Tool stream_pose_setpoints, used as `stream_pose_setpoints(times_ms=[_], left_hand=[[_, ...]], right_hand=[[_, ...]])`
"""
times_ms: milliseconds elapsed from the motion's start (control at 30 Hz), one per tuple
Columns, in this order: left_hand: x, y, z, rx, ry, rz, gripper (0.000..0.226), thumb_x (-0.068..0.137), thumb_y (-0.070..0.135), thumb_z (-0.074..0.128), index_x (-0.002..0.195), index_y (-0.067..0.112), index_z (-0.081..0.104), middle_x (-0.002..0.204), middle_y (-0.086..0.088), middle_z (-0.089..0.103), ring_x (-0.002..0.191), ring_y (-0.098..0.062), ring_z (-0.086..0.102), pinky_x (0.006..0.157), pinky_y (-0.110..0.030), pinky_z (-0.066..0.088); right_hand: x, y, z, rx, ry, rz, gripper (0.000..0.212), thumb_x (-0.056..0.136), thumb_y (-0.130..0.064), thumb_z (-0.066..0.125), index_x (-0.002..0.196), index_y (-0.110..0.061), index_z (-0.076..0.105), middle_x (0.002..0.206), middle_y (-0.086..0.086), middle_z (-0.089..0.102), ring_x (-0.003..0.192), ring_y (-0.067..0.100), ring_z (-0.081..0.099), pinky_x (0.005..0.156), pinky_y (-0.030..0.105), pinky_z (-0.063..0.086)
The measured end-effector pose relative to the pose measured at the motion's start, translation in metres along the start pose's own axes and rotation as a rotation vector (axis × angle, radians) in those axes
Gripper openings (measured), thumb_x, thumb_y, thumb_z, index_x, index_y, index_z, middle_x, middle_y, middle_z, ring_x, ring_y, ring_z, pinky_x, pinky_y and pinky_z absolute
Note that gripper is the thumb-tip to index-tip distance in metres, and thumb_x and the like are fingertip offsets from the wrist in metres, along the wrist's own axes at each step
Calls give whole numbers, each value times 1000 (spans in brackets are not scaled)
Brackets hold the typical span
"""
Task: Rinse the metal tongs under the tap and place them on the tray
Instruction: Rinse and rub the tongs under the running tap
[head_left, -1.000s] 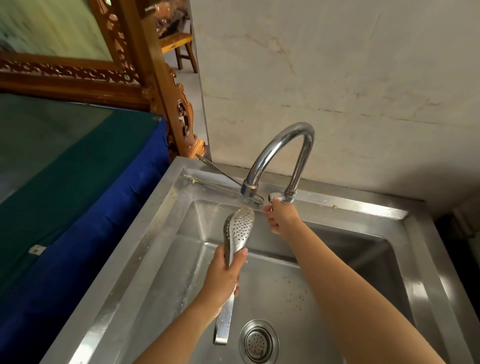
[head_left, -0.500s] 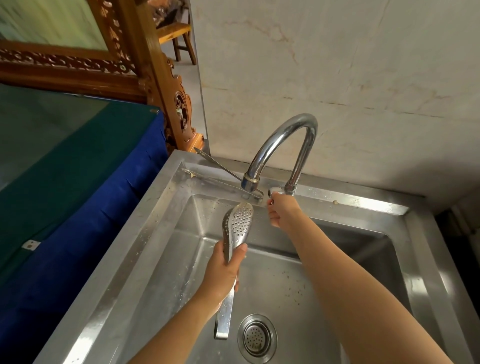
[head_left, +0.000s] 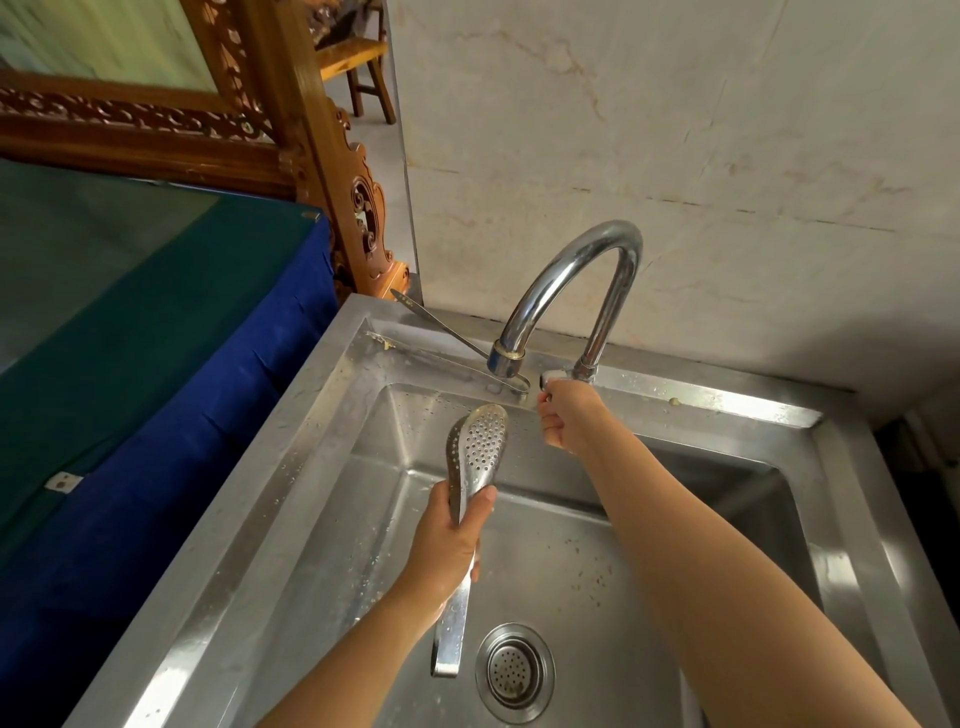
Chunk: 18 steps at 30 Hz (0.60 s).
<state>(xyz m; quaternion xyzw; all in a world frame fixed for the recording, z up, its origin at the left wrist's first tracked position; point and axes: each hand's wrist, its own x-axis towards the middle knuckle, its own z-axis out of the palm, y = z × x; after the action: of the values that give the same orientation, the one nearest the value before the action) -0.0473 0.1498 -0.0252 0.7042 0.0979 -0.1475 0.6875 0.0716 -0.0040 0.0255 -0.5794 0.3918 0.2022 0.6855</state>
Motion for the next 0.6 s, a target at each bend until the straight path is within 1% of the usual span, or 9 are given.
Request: stream_pose_setpoints(times_ms=[133,267,400,433,533,600], left_hand=[[0,-1,1,14,-10,7,16,89,31,56,87,18,47,42,9,45,33,-7,38,34,-21,34],[0,0,4,22,-2,7,17,88,30,57,85,17,47,52,5,43,35,-7,39,35,-23,35],[0,2,6,20,-10,-3,16,88,30,57,88,17,48,57,1,43,35,-6,40,35,-22,36],[0,2,6,18,-11,-5,17,88,30,57,89,16,48,57,1,43,35,-6,40,35,-22,35],[0,3,7,14,-14,-11,19,89,30,57,92,13,48,58,0,42,35,-7,39,35,-21,35],[0,4,7,21,-16,-13,21,89,29,57,95,11,48,58,-1,42,35,-7,39,35,-22,35]], right_hand=[[-2,-2,0,37,-5,34,39,98,-17,32,60,-13,37,56,-2,29,46,9,20,28,11,14],[-4,-4,1,61,2,63,40,97,-15,33,57,-13,37,53,-3,30,44,9,20,28,11,13],[-6,-6,2,88,4,89,42,97,-18,36,55,-13,37,51,-3,30,37,7,20,28,10,13],[-6,-7,3,94,3,94,42,97,-18,36,55,-13,36,49,-3,31,35,7,20,27,10,12],[-9,-8,3,95,7,92,43,96,-17,35,54,-13,35,31,-3,30,23,7,20,28,10,11],[-11,-8,3,99,11,85,43,97,-18,34,54,-13,35,26,-4,29,19,7,19,27,9,12]])
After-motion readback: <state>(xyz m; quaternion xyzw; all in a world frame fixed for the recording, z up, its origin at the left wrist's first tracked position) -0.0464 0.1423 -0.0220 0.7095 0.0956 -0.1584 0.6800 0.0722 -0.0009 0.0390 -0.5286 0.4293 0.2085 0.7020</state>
